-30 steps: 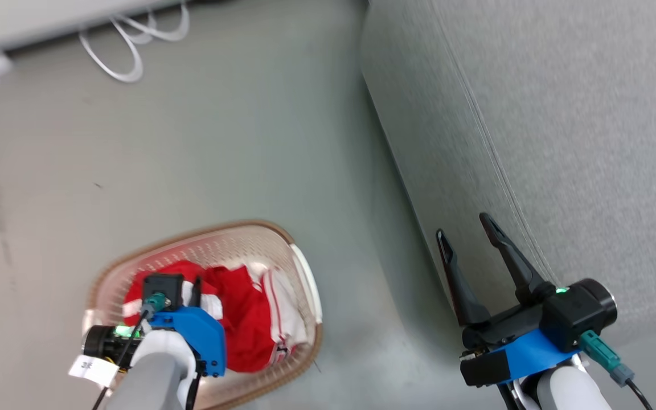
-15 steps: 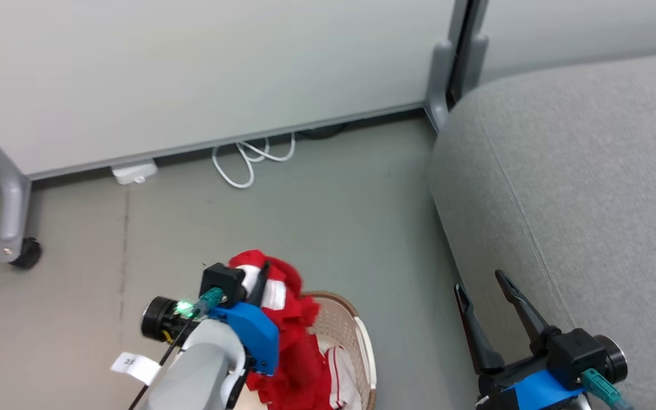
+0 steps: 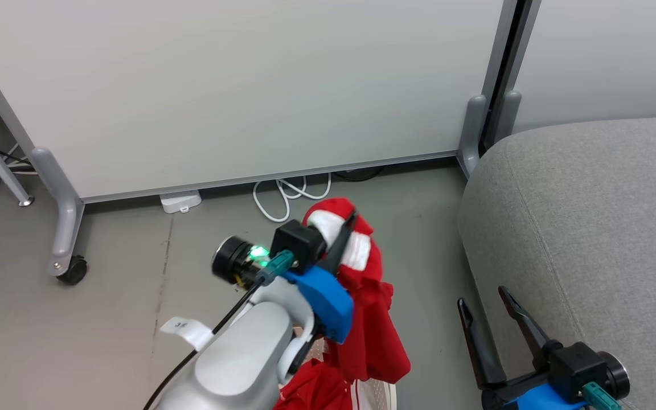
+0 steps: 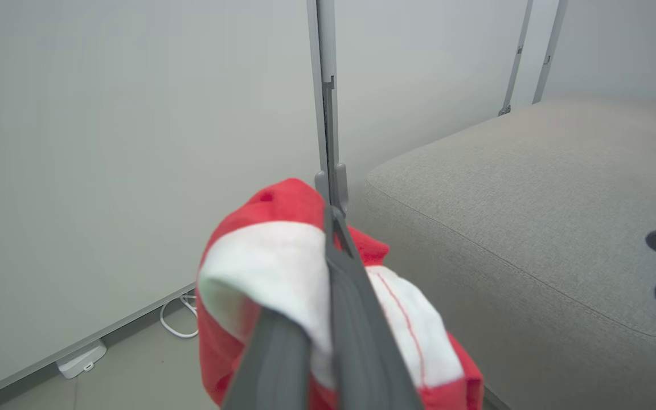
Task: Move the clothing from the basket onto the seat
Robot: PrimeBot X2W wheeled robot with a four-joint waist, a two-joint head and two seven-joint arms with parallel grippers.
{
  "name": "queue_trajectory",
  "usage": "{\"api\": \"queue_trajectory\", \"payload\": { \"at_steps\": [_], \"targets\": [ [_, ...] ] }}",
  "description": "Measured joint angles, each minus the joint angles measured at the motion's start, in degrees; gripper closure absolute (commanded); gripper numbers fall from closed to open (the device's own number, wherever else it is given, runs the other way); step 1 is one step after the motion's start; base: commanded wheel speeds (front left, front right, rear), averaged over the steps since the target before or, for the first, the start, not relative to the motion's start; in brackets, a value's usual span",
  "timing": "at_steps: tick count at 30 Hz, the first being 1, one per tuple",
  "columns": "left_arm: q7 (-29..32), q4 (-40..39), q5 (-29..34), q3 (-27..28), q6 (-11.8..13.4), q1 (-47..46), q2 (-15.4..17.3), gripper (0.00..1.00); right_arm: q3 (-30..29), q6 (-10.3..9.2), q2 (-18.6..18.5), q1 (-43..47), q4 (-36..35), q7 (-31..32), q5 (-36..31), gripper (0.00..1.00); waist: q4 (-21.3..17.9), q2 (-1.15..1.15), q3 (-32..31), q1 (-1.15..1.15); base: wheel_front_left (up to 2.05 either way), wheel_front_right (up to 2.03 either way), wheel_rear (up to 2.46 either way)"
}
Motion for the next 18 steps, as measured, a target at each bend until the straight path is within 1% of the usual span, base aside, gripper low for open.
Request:
{"api": "queue_trajectory", "payload": {
  "at_steps": [4,9,18],
  "targets": [
    [0.74,-4.30,-2.97,-3.96,1.43,-2.61,0.00,1.00,0.56,0.00,0.00,0.10,-0.15,0.32,-0.13,0.00,0.13,0.00,-0.34,0.00,0.00,0.00,0.00],
    [2.01,-7.43,-6.23,-8.65,2.82,-6.45,-0.02,1.00,0.69,0.00,0.00,0.15,-0.69,0.94,-0.65,0.00,0.06,0.00,-0.61,0.01,0.00,0.00,0.00],
    [2.21,-8.76,-11.40,-15.19,5.03,-12.35,0.00,1.00,0.99,0.00,0.00,0.49,-1.45,2.21,-1.47,0.00,0.33,0.00,-1.11,0.01,0.00,0.00,0.00]
  ]
}}
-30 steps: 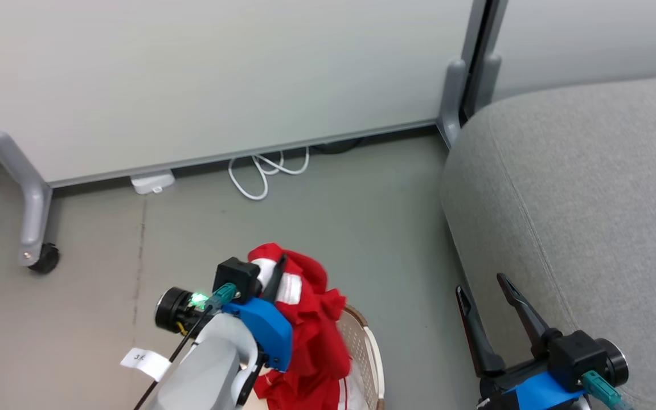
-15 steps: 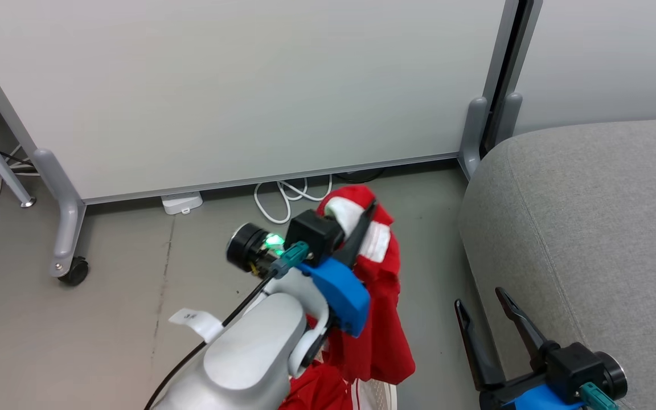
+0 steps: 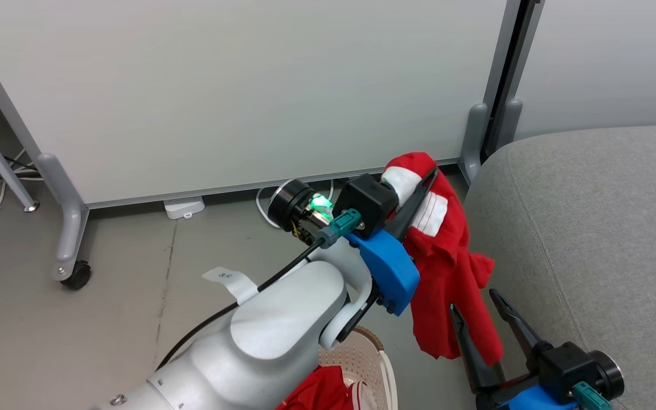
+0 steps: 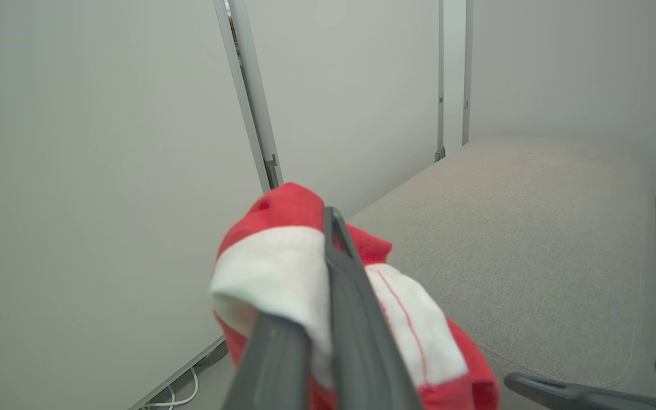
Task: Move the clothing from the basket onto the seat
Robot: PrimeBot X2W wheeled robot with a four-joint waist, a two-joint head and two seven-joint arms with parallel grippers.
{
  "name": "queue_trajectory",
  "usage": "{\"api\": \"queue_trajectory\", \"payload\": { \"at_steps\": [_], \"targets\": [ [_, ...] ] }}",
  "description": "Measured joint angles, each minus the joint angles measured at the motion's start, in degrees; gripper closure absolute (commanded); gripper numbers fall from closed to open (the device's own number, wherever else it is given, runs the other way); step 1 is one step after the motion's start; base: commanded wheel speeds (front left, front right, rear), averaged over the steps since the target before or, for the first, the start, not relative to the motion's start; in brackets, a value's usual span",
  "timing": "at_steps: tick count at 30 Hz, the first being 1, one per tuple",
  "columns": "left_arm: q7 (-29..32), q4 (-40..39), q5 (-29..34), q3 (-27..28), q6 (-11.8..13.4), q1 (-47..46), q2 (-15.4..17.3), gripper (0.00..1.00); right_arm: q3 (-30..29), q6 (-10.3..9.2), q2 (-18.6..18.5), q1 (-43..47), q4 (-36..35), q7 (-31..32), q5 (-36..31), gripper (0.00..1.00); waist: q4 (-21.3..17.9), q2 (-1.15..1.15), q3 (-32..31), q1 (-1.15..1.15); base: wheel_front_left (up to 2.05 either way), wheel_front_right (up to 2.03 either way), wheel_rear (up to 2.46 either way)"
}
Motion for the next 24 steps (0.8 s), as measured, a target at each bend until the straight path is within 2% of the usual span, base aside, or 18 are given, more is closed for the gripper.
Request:
{"api": "queue_trajectory", "payload": {
  "at_steps": [12,24],
  "targets": [
    [-2.23,0.83,-5.75,-5.17,1.72,-2.83,0.01,1.00,1.44,0.00,0.00,-0.17,-0.04,1.16,-0.18,0.00,-0.23,0.00,0.12,0.00,0.00,0.00,0.00],
    [-3.47,1.41,-11.21,-8.27,1.97,-4.10,-0.01,1.00,4.78,0.00,0.00,-7.63,4.14,5.86,0.94,0.00,-0.51,0.00,0.55,0.00,0.00,0.00,0.00]
  ]
}}
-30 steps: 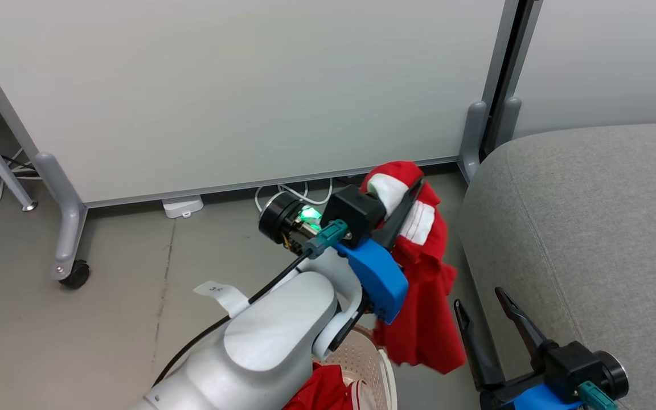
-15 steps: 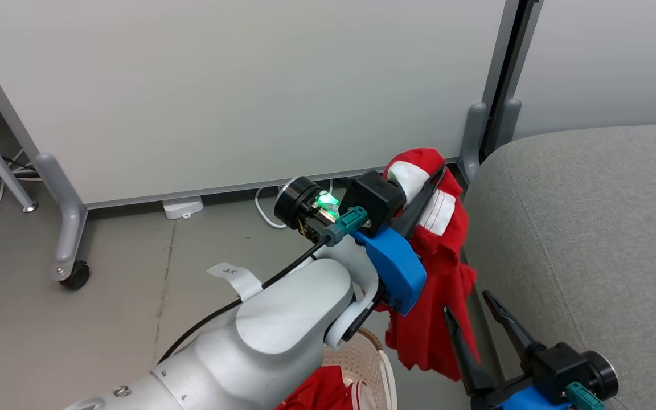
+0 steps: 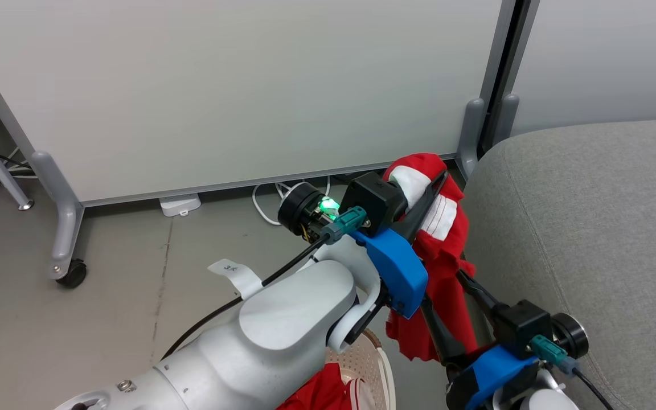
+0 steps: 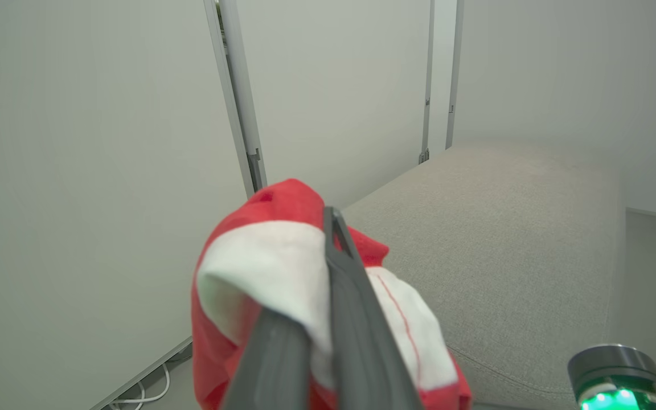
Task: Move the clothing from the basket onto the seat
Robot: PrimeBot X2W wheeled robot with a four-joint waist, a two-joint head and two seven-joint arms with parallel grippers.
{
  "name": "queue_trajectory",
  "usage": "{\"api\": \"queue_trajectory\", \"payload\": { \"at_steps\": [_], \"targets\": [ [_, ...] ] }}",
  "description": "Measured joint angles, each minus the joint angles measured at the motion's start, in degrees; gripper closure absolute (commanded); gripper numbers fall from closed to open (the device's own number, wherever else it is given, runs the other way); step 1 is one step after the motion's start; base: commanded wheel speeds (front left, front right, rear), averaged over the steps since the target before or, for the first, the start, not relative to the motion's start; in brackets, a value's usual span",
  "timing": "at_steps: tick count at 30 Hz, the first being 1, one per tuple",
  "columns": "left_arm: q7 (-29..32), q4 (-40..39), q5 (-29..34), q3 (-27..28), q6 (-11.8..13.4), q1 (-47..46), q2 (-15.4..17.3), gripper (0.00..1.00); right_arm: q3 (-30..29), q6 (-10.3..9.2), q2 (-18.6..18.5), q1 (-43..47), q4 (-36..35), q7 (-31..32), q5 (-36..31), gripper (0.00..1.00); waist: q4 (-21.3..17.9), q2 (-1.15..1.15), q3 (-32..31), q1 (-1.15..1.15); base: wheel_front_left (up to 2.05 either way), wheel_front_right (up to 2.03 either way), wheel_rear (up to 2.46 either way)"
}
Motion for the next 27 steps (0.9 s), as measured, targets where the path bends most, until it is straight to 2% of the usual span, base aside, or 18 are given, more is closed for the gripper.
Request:
{"api": "queue_trajectory", "payload": {
  "at_steps": [10,27],
  "targets": [
    [-0.26,-0.10,-1.81,-2.30,-0.62,-0.98,0.00,1.00,0.43,0.00,0.00,-5.36,4.08,3.86,-1.87,0.00,0.26,0.00,0.34,0.00,0.00,0.00,0.00],
    [-0.51,0.00,-3.33,-3.49,-0.85,-1.82,0.01,1.00,-1.01,0.00,-0.01,-7.22,5.65,4.48,-2.50,0.00,0.91,0.00,0.20,0.00,0.00,0.00,0.00]
  ]
}}
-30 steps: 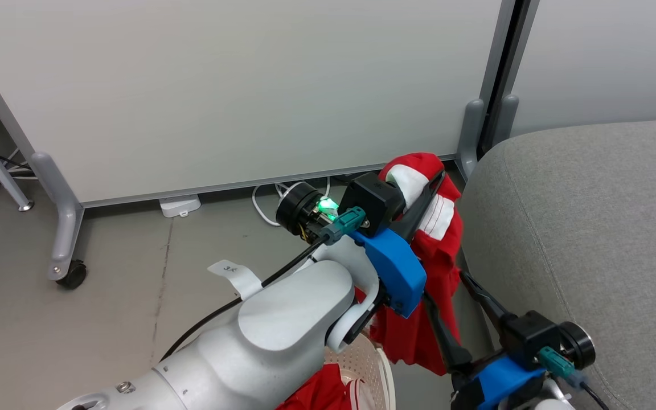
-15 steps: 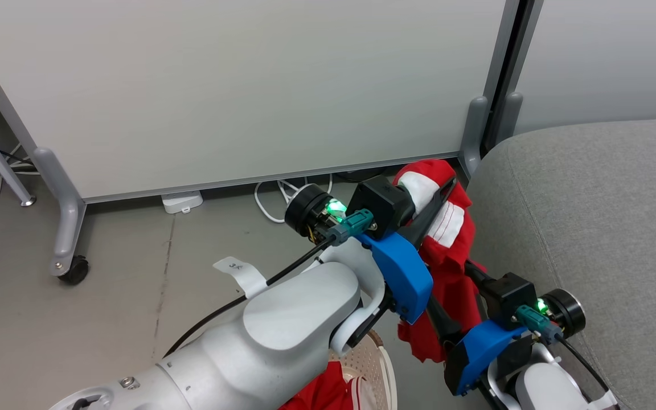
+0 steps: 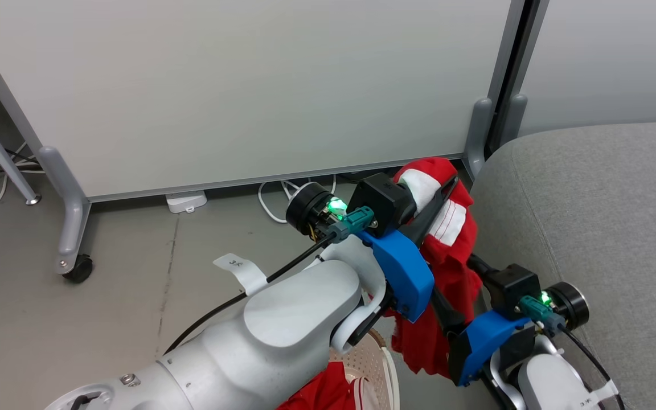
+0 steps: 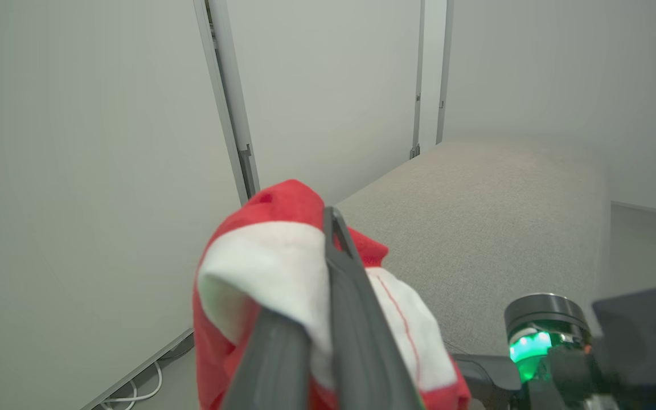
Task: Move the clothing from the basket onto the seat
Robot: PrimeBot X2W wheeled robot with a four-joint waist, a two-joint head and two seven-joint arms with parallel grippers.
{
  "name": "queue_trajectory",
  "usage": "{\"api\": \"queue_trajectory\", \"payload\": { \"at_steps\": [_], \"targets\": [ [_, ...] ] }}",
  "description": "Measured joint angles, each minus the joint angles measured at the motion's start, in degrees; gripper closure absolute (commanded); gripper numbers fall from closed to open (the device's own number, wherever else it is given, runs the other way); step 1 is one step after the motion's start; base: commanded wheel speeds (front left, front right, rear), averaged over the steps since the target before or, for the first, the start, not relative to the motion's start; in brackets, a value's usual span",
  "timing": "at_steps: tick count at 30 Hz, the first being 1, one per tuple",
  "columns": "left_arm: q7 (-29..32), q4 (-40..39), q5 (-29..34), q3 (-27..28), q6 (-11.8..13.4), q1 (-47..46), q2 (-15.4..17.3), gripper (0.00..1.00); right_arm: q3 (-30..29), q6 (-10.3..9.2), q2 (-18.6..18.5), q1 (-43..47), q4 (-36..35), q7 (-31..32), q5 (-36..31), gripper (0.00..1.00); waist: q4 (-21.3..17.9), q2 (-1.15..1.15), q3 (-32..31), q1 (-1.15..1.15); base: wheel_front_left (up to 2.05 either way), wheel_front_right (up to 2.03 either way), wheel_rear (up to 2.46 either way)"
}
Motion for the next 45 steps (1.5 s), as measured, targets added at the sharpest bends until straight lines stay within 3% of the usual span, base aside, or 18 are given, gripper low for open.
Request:
{"api": "queue_trajectory", "payload": {
  "at_steps": [10,11,12,13,21,45],
  "targets": [
    [0.09,-0.67,-0.71,-0.14,-0.18,0.00,-0.01,1.00,1.80,0.00,0.00,-3.71,8.58,1.38,2.71,0.00,0.34,0.00,0.12,0.00,0.00,0.00,0.00],
    [0.09,-0.67,-0.94,-0.15,-0.19,0.00,-0.01,1.00,2.00,0.00,0.03,-4.03,9.58,1.11,3.43,0.08,0.30,0.00,0.14,0.00,0.00,0.00,0.00],
    [0.10,-0.67,-1.03,-0.16,-0.19,0.00,0.00,1.00,2.04,0.00,0.03,-4.45,10.27,0.78,4.16,0.59,0.27,0.00,0.14,0.00,0.00,0.00,0.00],
    [0.13,-0.66,-1.08,-0.16,-0.20,0.00,0.00,1.00,2.11,0.00,0.01,-4.88,10.72,0.01,4.63,1.00,0.23,0.00,0.14,0.00,0.00,0.00,0.00],
    [0.80,-0.42,-1.66,-0.20,-0.23,0.01,-0.01,1.00,2.24,0.00,0.01,-6.30,13.90,-3.67,5.91,1.00,-0.14,0.00,0.20,0.00,0.00,0.00,0.00],
    [2.63,1.42,-2.79,-0.22,-0.01,0.74,-0.02,1.00,3.57,0.00,0.01,-7.50,17.05,-5.87,7.32,1.00,-0.59,0.00,-0.06,0.00,0.00,0.00,0.00]
  ]
}}
